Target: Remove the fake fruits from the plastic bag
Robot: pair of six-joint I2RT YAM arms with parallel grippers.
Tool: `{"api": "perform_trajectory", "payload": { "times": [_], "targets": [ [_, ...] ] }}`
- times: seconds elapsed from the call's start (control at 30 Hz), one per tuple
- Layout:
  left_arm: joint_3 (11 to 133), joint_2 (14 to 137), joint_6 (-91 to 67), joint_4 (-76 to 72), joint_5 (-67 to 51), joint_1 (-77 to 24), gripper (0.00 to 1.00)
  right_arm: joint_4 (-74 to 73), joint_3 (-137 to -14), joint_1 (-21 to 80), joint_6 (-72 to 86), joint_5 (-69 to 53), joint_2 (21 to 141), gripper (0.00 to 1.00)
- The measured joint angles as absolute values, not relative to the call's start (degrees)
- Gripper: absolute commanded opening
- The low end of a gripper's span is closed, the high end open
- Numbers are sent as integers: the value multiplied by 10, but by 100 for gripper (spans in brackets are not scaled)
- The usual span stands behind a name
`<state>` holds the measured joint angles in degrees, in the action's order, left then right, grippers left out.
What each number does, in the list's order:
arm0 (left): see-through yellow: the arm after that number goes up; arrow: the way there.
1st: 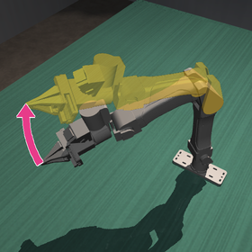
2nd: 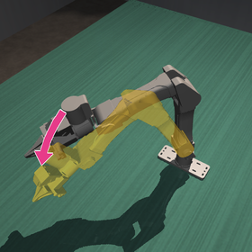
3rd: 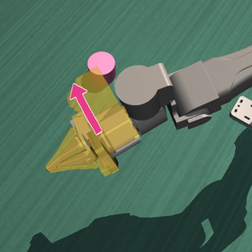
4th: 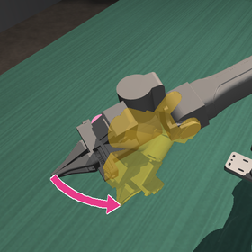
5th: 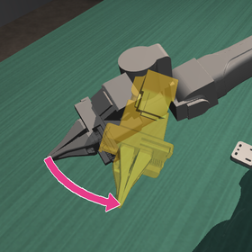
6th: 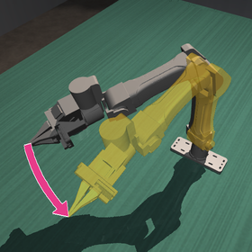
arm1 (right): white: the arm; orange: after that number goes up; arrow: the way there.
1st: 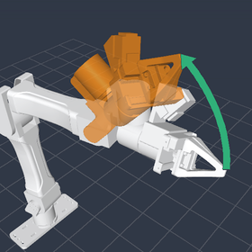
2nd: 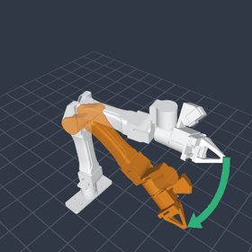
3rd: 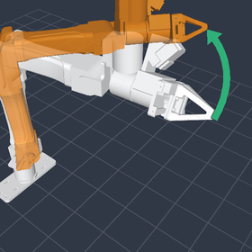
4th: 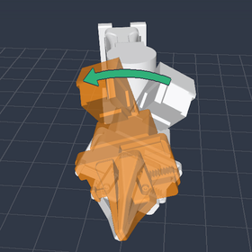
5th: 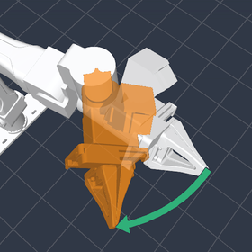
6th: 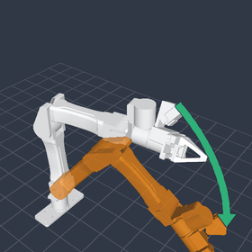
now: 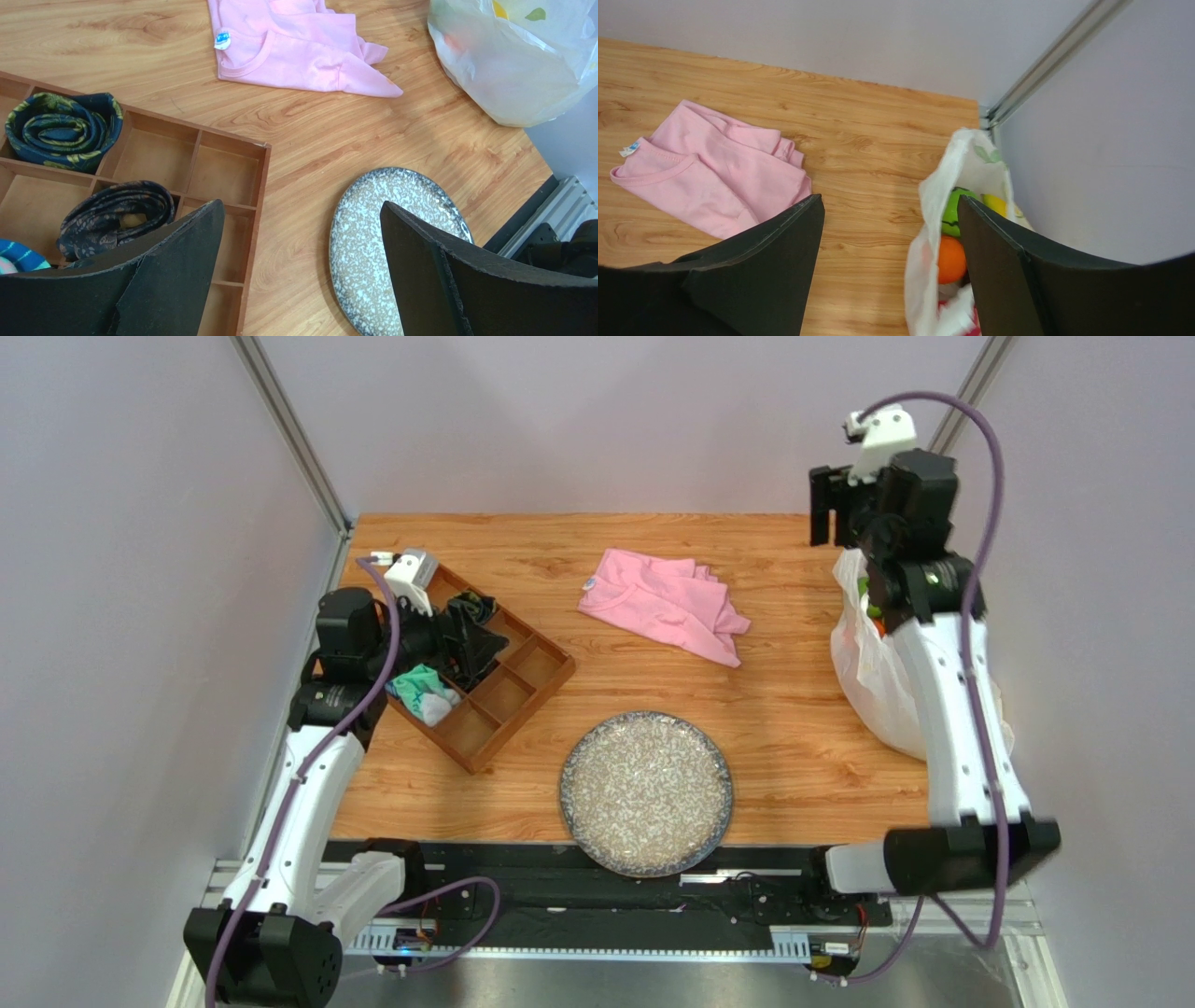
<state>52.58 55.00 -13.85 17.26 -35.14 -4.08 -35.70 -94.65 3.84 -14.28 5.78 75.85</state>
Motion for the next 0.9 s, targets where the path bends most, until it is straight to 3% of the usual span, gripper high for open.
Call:
{"api": "perform_trajectory", "payload": {
  "times": [0.23, 0.33, 0.9],
  "targets": [
    [540, 564, -131, 204, -350, -41, 91, -334, -1056, 43, -63, 121, 1050, 67],
    [542, 567, -124, 212, -345, -41, 91, -345, -1093, 39, -44, 150, 1119, 63],
    [537, 584, -130, 197, -336, -41, 91, -340, -1072, -16, -33, 242, 1090, 60]
  ]
}}
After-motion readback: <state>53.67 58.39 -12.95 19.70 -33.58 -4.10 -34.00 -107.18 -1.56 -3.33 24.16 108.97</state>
